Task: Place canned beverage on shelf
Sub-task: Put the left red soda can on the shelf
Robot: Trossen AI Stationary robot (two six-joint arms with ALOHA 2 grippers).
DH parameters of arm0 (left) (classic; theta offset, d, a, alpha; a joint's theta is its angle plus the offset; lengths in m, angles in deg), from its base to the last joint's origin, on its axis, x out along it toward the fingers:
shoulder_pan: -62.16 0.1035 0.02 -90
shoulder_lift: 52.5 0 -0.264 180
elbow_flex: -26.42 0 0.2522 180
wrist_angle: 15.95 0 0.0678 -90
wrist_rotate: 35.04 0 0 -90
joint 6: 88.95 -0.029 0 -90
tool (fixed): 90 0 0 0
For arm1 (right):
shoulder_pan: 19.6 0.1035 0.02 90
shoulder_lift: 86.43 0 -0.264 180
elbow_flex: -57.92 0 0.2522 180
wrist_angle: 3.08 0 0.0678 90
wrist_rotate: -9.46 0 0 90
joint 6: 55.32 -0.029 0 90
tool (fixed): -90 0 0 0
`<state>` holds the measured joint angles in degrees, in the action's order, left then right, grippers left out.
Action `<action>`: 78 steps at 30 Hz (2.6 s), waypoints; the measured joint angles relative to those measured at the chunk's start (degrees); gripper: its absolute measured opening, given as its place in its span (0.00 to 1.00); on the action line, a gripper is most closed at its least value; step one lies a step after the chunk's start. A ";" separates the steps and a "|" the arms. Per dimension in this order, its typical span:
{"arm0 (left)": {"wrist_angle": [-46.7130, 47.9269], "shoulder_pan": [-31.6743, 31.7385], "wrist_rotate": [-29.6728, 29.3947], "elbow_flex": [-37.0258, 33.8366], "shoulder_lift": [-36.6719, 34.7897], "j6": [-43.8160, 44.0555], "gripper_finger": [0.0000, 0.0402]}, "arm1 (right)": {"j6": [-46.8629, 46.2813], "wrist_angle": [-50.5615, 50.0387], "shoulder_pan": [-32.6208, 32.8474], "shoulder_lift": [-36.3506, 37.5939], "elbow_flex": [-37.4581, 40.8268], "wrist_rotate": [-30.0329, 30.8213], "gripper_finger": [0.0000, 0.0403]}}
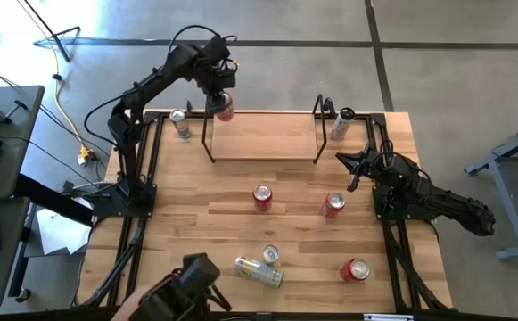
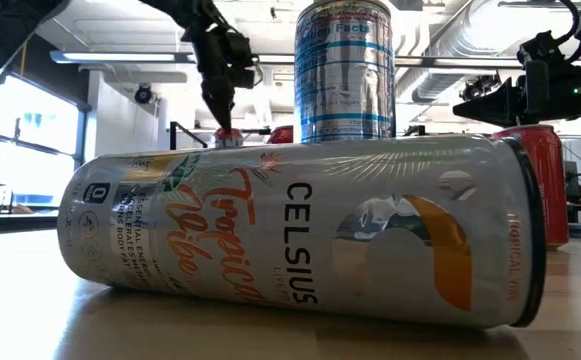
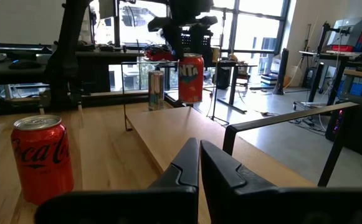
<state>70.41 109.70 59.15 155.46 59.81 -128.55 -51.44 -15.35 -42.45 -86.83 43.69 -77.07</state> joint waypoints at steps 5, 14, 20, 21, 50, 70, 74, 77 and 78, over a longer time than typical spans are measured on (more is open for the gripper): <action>-2.12 -0.78 2.39 0.02 2.14 0.13 0.57 | 0.00 0.00 0.00 0.00 0.00 0.00 0.00; -1.30 -1.59 3.24 -0.02 4.13 2.53 0.57 | 0.00 0.00 0.01 0.00 0.00 0.00 0.00; -1.56 -1.57 3.22 -0.02 4.11 3.42 0.58 | 0.00 0.00 0.01 0.00 0.00 0.00 0.00; -1.58 -1.57 3.22 -0.02 4.11 3.58 0.58 | 0.00 0.00 0.02 0.00 0.00 0.00 0.00; -1.07 -2.38 -0.34 -0.22 4.16 3.65 0.63 | 0.00 0.00 0.00 0.00 0.02 0.02 0.00; -1.05 -3.52 -0.27 -0.22 4.16 3.39 0.76 | 0.02 0.00 0.02 0.00 0.00 0.00 0.00; -0.85 -3.55 -1.06 -0.22 4.16 3.78 0.78 | 0.00 0.00 0.00 0.00 0.00 0.00 0.00; -0.84 -3.94 -4.71 -0.22 3.99 3.91 0.78 | 0.00 0.00 0.01 0.00 0.01 0.00 0.00; -0.84 -4.03 -5.73 -0.22 3.86 3.95 0.78 | 0.00 0.00 0.01 0.00 0.01 0.00 0.00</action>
<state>69.58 105.67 53.42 155.24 63.67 -124.60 -51.44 -15.35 -42.44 -86.83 43.70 -77.07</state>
